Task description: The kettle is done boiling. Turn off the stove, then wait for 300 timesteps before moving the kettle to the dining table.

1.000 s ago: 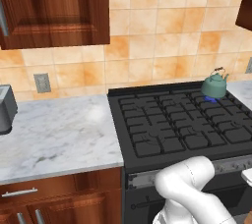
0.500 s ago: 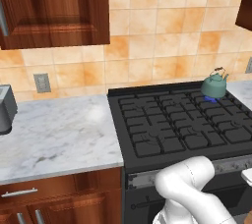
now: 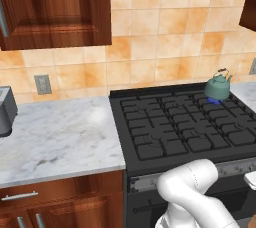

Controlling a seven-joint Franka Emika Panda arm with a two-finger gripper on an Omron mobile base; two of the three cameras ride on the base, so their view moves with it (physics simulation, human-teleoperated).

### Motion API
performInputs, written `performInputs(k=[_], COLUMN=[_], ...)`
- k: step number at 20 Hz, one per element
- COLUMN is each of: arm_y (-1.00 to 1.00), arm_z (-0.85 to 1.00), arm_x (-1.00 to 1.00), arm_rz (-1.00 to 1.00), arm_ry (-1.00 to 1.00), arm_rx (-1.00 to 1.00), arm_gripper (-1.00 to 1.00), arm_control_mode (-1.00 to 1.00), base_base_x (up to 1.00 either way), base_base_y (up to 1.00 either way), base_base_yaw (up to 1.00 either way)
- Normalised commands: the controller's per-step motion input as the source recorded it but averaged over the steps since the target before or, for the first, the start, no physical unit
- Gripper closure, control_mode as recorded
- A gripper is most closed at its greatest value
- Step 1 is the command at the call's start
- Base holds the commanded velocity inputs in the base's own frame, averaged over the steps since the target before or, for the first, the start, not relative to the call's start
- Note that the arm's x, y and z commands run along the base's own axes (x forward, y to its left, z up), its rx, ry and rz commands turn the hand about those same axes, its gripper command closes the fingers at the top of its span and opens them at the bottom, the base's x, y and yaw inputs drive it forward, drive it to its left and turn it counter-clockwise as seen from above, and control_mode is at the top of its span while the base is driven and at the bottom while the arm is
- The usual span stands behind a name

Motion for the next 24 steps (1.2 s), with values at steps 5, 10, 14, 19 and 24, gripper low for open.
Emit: performInputs(k=[5,10,14,19,24], arm_y=[-0.11,-0.05,0.00,0.00,0.00], arm_z=[0.00,0.00,0.00,0.00,0.00], arm_x=[0.00,0.00,0.00,0.00,0.00], arm_rz=[0.00,0.00,0.00,-0.01,-0.02], arm_ry=[0.00,0.01,0.05,0.09,0.11], arm_rx=[0.11,0.18,0.20,0.22,0.23], arm_gripper=[1.00,1.00,1.00,1.00,1.00], arm_control_mode=[-1.00,-1.00,-1.00,-1.00,-1.00], base_base_x=[0.00,0.00,0.00,0.00,0.00], base_base_y=[0.00,0.00,0.00,0.00,0.00], base_base_yaw=[0.00,0.00,0.00,0.00,0.00])
